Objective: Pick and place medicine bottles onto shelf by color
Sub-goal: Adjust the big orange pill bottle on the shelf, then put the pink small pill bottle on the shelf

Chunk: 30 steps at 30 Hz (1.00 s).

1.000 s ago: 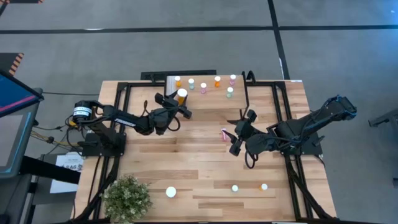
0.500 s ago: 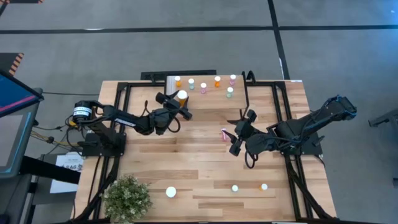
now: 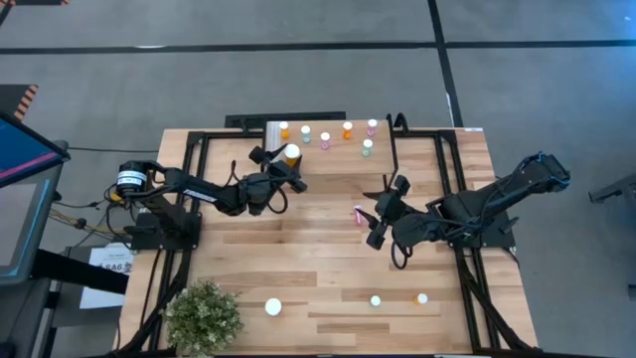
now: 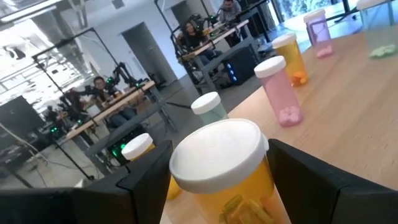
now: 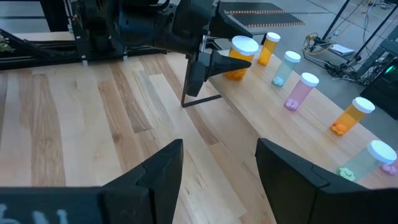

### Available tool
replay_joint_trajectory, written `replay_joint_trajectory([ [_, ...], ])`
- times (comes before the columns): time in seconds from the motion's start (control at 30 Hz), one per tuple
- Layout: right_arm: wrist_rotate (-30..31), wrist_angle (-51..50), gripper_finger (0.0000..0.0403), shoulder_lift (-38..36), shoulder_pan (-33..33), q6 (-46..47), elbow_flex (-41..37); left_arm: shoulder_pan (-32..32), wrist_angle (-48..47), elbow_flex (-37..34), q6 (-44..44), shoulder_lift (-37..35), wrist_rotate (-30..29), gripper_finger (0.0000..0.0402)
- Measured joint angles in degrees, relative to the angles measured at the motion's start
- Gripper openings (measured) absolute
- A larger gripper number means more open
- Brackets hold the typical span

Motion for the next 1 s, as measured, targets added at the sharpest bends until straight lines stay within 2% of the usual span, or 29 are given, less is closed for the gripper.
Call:
replay_joint_trajectory([
  [0.2, 0.01, 0.00, 0.0224, 0.00, 0.00, 0.10, 0.00, 0.00, 0.39, 0.02, -0.09, 0.00, -3.10, 0.0247],
  [0.37, 0.01, 0.00, 0.0224, 0.00, 0.00, 0.08, 0.00, 0.00, 0.54, 0.02, 0.08, 0.00, -3.28, 0.0249],
  [0.67, 0.01, 0.00, 0.0224, 0.00, 0.00, 0.08, 0.00, -0.02, 0.89, 0.02, 0.31, 0.00, -3.30, 0.0282],
  [1.0, 0.04, 0.00, 0.0224, 0.00, 0.00, 0.04, 0.00, -0.05, 6.49, 0.05, 6.52, -0.03, -2.93, 0.0288],
])
